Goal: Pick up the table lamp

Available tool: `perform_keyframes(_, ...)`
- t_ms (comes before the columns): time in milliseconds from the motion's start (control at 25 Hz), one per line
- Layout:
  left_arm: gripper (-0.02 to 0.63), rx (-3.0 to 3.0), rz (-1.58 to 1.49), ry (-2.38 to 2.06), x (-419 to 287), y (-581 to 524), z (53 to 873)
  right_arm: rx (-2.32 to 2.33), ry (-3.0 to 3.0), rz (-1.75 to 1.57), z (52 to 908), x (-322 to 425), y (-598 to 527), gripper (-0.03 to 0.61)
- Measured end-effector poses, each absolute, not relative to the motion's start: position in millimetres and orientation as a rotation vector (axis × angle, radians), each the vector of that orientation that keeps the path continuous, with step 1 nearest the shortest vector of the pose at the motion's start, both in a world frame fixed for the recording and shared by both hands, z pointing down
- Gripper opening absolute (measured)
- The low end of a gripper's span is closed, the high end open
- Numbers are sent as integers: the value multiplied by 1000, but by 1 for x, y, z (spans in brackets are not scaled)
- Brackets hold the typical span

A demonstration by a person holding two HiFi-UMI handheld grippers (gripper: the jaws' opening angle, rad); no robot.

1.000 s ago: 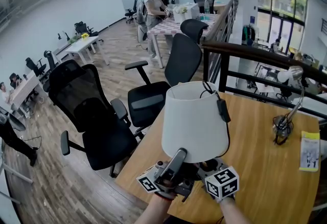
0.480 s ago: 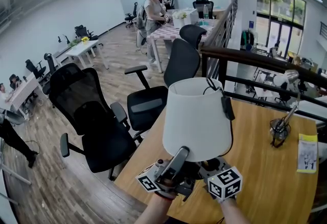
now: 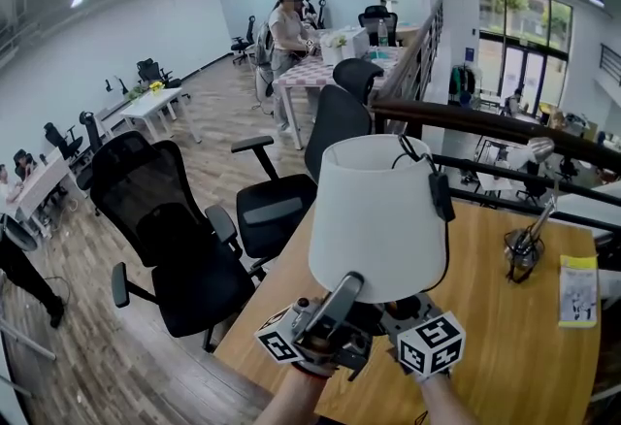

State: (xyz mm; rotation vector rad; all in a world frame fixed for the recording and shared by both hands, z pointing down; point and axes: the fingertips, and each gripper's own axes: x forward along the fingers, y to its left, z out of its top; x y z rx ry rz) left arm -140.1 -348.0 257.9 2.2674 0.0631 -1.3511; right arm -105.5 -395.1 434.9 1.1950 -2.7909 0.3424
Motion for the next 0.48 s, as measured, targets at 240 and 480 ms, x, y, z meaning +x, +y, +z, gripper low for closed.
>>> perform_keyframes(240,12,2271,-1364,91,-133,-347,241,1226,-2792,295,415,-95,-398,153)
perform_keyframes(480,12,2285,-1358,100,-123,-348,229,1246,-2808,284,403,-85,-398,153)
